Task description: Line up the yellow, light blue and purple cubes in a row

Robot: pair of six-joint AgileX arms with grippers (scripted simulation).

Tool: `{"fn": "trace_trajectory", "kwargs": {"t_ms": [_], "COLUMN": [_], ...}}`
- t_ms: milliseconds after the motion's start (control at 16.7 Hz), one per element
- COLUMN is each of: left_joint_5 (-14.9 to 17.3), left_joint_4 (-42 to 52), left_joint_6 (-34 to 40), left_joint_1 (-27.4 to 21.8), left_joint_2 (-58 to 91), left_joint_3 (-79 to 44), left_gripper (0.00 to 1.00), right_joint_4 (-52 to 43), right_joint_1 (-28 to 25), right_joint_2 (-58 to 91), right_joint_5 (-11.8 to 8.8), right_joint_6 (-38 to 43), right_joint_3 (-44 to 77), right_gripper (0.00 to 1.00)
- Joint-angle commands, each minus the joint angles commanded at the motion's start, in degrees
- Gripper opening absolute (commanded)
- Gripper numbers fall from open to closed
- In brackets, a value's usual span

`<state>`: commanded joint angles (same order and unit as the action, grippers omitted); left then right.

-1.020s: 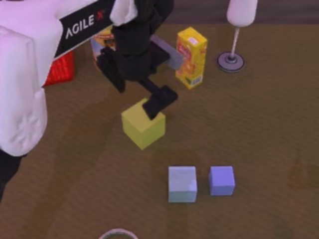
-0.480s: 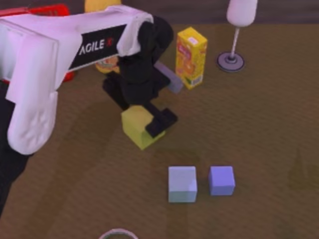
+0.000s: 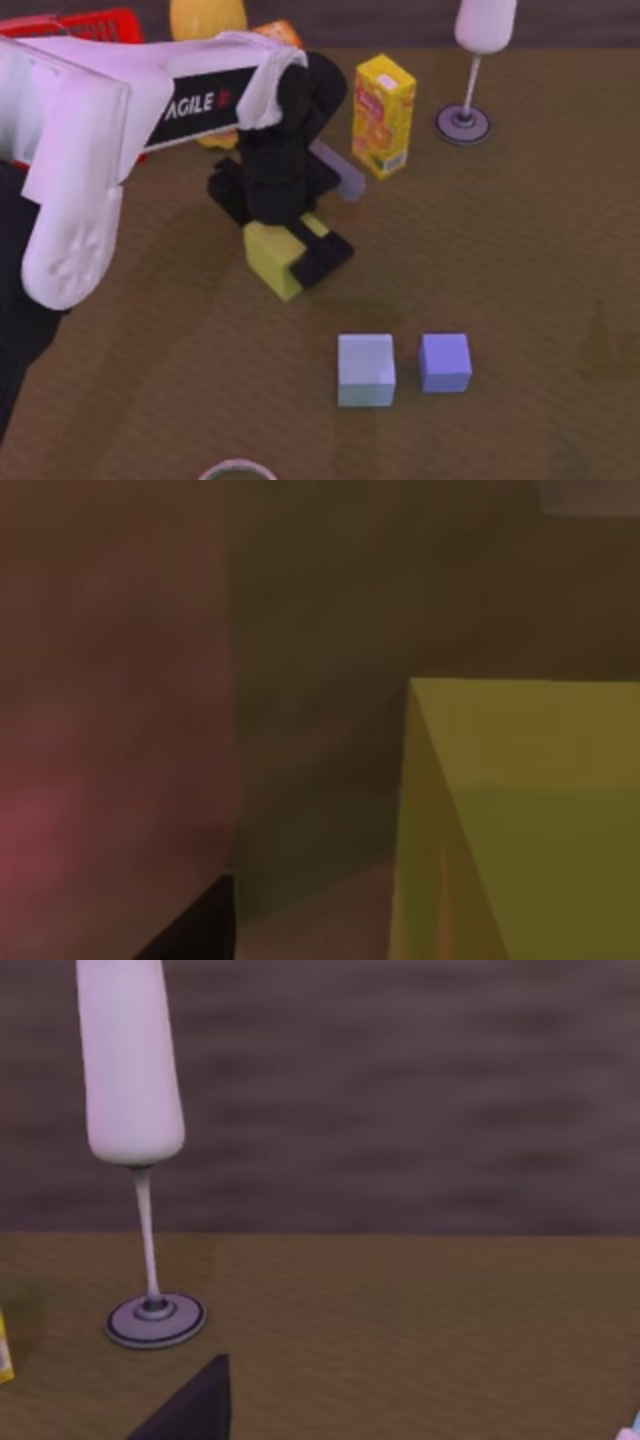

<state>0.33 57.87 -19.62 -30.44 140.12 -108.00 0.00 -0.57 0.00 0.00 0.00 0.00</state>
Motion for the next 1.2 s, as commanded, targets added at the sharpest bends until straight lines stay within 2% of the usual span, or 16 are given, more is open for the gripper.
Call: {"fn": "trace_trajectory", "kwargs": {"t_ms": [660, 1200], "left_joint_5": [0.0, 0.1], "left_joint_4": [0.0, 0.2], "left_joint_6": [0.0, 0.0], "left_joint_1": [0.0, 0.1], "left_joint_2": [0.0, -0.5], "left_joint_3": [0.0, 0.0], "left_gripper": [0.02, 0.00], "right_joint_4": [0.0, 0.0], "right_joint_1": [0.0, 0.0], "right_joint_2": [0.0, 0.0], "right_joint_5": [0.0, 0.0], "right_joint_6": [0.0, 0.0], "right_joint_3": [0.0, 0.0], "right_gripper": [1.00, 1.00]}}
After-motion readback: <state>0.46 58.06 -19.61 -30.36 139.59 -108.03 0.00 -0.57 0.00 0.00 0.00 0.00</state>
